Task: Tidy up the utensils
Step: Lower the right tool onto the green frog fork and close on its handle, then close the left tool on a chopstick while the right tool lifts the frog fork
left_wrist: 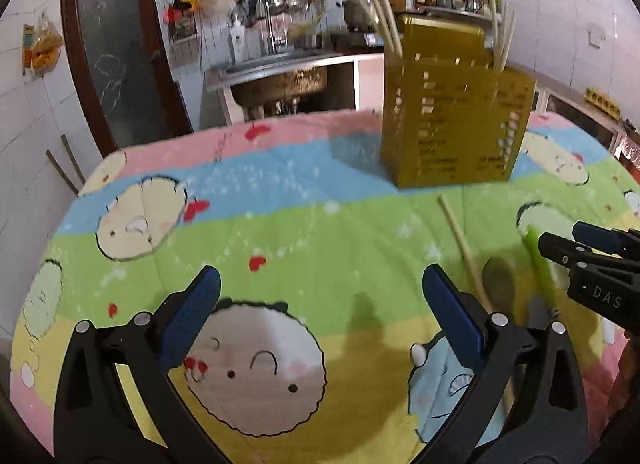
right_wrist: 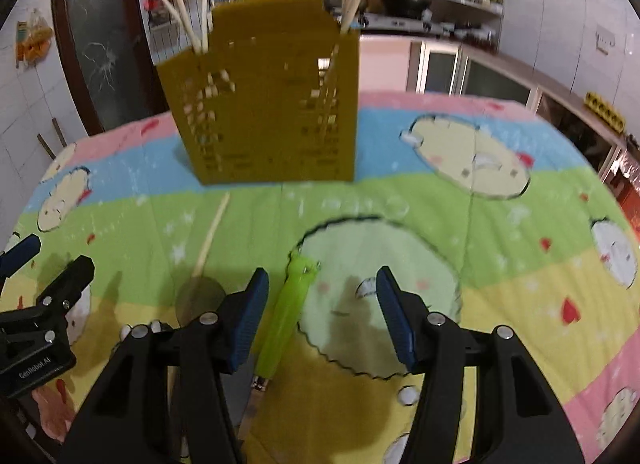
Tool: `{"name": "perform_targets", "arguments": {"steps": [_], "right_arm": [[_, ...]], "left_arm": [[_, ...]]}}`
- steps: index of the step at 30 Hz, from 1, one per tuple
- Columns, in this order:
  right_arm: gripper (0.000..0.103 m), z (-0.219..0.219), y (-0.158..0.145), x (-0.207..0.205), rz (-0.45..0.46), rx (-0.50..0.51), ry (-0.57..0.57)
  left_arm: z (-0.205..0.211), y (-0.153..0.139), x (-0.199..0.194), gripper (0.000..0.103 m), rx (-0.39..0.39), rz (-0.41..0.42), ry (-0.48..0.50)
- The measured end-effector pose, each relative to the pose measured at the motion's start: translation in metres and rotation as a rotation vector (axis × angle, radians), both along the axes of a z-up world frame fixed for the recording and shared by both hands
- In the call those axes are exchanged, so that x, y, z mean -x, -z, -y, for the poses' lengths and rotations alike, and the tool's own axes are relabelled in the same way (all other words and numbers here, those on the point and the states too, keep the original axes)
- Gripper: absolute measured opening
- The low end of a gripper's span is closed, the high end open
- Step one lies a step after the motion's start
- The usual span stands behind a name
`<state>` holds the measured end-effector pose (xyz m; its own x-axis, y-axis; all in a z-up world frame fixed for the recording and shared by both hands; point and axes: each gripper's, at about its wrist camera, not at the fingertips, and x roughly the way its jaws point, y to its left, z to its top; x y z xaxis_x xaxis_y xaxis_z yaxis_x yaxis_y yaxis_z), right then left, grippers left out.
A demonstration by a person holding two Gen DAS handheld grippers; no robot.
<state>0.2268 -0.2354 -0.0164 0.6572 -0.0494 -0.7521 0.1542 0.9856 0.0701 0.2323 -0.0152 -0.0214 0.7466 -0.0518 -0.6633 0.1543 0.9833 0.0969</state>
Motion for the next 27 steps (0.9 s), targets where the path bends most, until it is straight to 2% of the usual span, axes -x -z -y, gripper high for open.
{"name": "perform_targets", "arguments": {"steps": [3, 6, 8, 13, 18, 27], "right_arm": [[0.051, -0.002, 0.012, -0.007, -0.042, -0.017, 0.009], [0.042, -0.003, 0.017, -0.010, -0.056, -0.027, 0.013], [0.028, -0.005, 0.017, -0.012, -0.057, -0.027, 0.004], [0.017, -0.015, 0.016, -0.015, -0.049, -0.005, -0.029], [0.017, -0.002, 0.010, -0.009, -0.043, -0.022, -0.039], [0.017, 0.044, 0.009, 0.002, -0.047, 0.037, 0.017]], "left_arm": [[0.000, 0.011, -0.003, 0.098, -0.014, -0.029, -0.003], [-0.003, 0.013, -0.007, 0.098, 0.012, -0.046, -0.013], [-0.006, 0.013, -0.011, 0.098, 0.041, -0.054, -0.022], [-0.008, 0.013, -0.020, 0.098, 0.075, -0.078, -0.044], [0.000, 0.011, -0.025, 0.098, 0.084, -0.103, -0.028], [0.033, 0.012, -0.037, 0.098, 0.086, -0.121, -0.003]]}}
